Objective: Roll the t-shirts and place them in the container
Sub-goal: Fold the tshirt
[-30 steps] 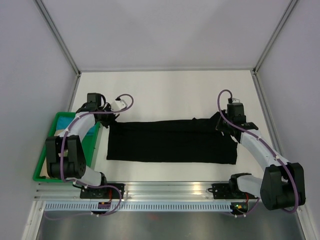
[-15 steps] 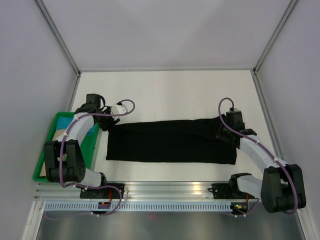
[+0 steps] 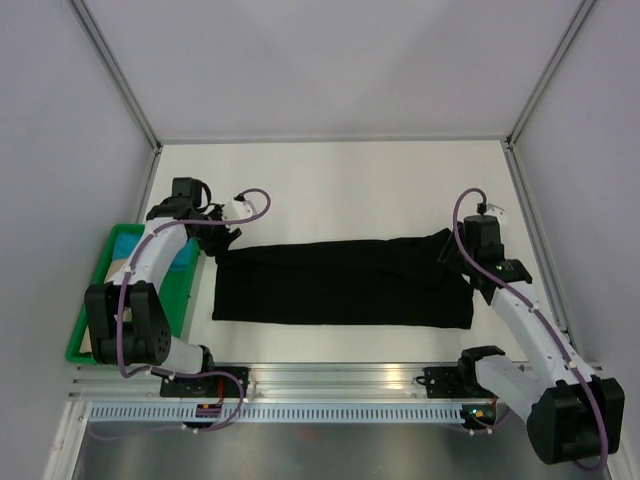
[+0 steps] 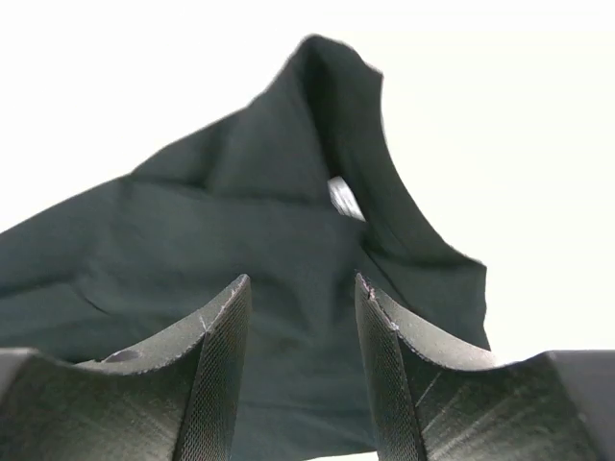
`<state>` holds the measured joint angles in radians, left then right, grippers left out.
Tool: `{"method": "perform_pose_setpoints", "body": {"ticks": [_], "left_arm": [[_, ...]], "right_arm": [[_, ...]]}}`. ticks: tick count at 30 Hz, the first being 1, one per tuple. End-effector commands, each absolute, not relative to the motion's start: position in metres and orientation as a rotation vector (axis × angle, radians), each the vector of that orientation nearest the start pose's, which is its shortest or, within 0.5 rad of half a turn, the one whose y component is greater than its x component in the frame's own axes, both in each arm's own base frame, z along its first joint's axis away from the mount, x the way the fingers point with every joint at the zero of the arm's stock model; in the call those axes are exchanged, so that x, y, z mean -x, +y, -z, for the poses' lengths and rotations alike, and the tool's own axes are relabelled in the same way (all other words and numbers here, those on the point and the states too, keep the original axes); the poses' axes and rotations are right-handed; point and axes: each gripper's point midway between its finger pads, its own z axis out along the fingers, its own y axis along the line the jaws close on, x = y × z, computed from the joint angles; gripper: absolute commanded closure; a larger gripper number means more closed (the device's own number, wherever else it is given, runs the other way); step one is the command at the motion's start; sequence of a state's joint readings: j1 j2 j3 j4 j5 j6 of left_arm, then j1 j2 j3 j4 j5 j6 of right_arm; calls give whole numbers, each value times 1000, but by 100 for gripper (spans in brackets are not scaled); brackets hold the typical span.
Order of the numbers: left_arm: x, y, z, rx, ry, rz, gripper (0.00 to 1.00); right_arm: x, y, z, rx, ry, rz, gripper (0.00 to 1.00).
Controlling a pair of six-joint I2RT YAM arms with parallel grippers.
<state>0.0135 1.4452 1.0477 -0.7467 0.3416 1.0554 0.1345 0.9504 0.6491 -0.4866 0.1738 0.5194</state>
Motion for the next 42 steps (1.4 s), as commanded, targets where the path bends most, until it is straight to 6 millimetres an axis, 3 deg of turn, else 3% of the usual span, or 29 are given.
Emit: {"method": "perform_pose_setpoints", "body": {"ticks": [1,3,4,5,6,7,8,9,13,17,24,33,37,42], "left_arm": [[-361,-13,-111,-1227,2186,-21,52],[-376,-8,-116,-1195,2184,-63,51],[-378,-7,-108,-1194,2213,-60,51],[-379,-17,-104,-1236,2213,-71,51],[-378,-17,-98,-1251,2227,-70,51],[-376,-18,-86,-1276,2249,-65,51],[-370,-18,-77,-1305,2269,-66,51],[-367,-18,-72,-1323,2277,-64,51],[-353,-17,-57,-1365,2298,-41,55],[-347,-20,-56,-1372,2289,-16,63],[-335,-17,-46,-1415,2315,-11,71],[-334,-18,-51,-1422,2295,-12,88],[-331,-18,-57,-1426,2278,-19,95],[-325,-18,-57,-1461,2257,-20,96]], "right_arm": [[-310,44,-149,-396,2203,-103,46],[-337,67,-146,-287,2258,-98,45],[-343,76,-140,-198,2301,-75,44],[-349,90,-133,-133,2341,-73,43],[-366,103,-122,-87,2399,-79,43],[-369,107,-113,-62,2445,-72,43],[-375,111,-92,-19,2510,-56,42],[-387,120,-98,-6,2500,-91,42],[-400,136,-73,24,2566,-146,41],[-395,152,-47,69,2628,-197,43],[-375,158,-40,87,2644,-196,47],[-363,154,-32,47,2660,-176,83],[-364,154,-42,40,2631,-184,100],[-355,159,-49,27,2626,-247,100]]}}
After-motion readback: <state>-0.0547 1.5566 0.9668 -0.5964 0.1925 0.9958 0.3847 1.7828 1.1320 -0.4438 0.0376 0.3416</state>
